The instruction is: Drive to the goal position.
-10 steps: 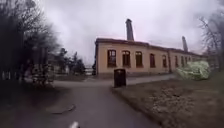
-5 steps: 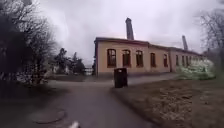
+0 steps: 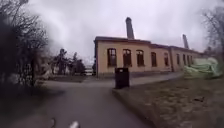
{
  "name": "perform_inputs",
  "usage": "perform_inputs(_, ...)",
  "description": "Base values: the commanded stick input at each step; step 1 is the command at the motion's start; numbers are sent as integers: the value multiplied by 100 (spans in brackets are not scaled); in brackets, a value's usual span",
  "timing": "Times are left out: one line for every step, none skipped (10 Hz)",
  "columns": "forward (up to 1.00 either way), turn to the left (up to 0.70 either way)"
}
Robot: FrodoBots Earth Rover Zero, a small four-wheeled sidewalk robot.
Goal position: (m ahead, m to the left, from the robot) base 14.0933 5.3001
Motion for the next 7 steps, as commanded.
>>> perform_inputs(70, 35)
perform_inputs(70, 35)
perform_inputs(70, 35)
perform_inputs(70, 35)
perform_inputs(70, 35)
perform_inputs(70, 35)
perform_inputs(70, 35)
